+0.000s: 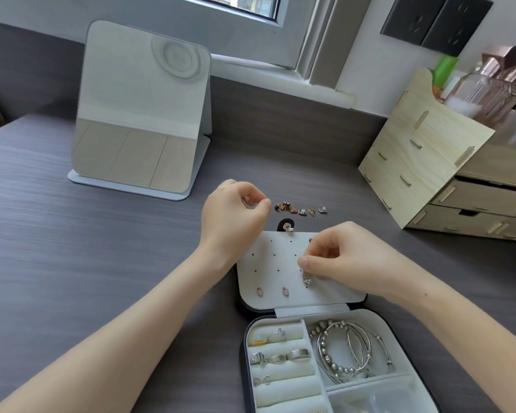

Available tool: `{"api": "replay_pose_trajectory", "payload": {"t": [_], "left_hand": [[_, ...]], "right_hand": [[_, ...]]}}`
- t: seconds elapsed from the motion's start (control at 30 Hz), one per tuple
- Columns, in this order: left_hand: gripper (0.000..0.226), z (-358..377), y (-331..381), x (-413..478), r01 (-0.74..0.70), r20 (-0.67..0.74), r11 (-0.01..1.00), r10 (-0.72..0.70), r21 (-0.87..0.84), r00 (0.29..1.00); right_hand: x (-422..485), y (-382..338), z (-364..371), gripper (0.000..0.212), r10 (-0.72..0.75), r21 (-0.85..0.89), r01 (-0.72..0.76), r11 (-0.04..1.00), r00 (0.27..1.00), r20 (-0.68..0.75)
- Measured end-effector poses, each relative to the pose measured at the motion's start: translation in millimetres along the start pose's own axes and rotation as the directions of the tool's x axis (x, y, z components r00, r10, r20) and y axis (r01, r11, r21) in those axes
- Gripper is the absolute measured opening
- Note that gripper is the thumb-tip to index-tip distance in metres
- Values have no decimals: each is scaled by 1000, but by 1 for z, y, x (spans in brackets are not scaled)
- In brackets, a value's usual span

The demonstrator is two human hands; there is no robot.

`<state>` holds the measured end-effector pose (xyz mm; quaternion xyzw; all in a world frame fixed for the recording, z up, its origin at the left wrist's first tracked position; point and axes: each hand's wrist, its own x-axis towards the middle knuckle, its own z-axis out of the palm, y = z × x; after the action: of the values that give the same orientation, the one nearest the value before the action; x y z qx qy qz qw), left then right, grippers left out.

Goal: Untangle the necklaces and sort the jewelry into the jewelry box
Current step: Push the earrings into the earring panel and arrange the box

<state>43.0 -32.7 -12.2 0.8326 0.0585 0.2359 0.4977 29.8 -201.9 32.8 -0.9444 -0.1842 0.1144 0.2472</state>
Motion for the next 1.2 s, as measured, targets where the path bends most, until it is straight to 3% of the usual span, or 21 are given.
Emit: {"api": "replay_pose_trajectory", "payload": {"t": [0.23,0.6,0.77,0.9,1.07,1.2], "left_hand": [[19,-1,-3,2,25,-17,999,-26,-33,1000],[16,-2,-6,5,54,-39,998,-56,-44,998],[16,-12,-10,14,142,-139,981,-160,-133,977],[17,-15,-10,17,197,-174,974,-214,-111,961],[15,-12,-10,14,161,-150,987,-163,-25,975],[15,-10,-11,13,146,-147,989,-146,-9,978]], "right_hand": [[-1,4,11,20,61,124,-50,991,994,-89],[-2,-1,5,18,17,-111,-28,993,995,-94],[17,-1,-22,12,-61,45,77,996,957,-284],[50,6,-13,14,-82,-88,65,994,975,-205],[82,34,-20,17,-17,-195,-51,979,944,-330],[96,50,-22,14,0,-219,-62,974,961,-275]]}}
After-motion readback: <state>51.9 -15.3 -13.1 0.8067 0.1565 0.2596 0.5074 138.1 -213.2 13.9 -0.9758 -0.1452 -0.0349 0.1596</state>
